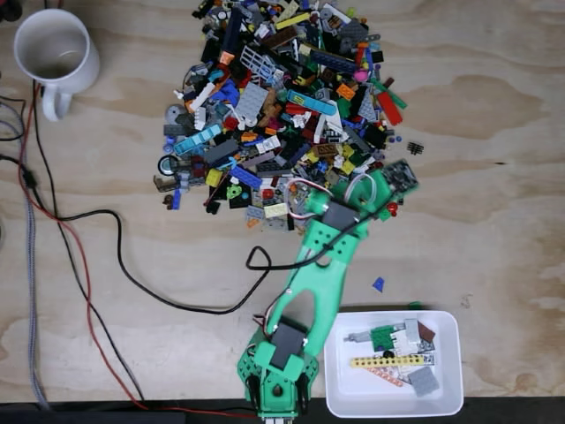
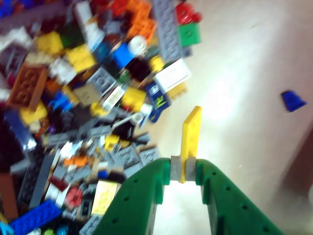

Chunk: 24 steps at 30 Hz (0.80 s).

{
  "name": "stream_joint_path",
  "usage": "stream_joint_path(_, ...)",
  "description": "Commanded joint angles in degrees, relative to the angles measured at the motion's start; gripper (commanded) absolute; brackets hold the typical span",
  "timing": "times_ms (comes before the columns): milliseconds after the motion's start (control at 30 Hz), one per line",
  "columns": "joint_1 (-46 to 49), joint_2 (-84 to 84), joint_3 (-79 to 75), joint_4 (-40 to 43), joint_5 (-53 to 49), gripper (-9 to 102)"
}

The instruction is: Find the closest Lego and put it in the bin.

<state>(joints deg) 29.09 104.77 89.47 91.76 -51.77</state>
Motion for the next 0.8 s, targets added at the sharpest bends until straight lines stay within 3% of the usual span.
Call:
stream_joint_path(0, 22.3, 8.3, 2.8, 0.1, -8.0, 0)
stream_joint_path(200, 41.0, 11.5, 12.0, -4.4, -15.5, 0)
stream_joint_path(400, 51.6, 15.3, 20.7, -8.0, -22.4, 0)
stream_joint_path(500, 52.9, 16.6, 21.4, -8.8, -23.3, 0)
stream_joint_path(600, 52.5, 17.4, 20.7, -10.3, -23.1, 23)
stream_joint_path(767, 41.4, 17.9, 14.9, -11.0, -23.1, 24)
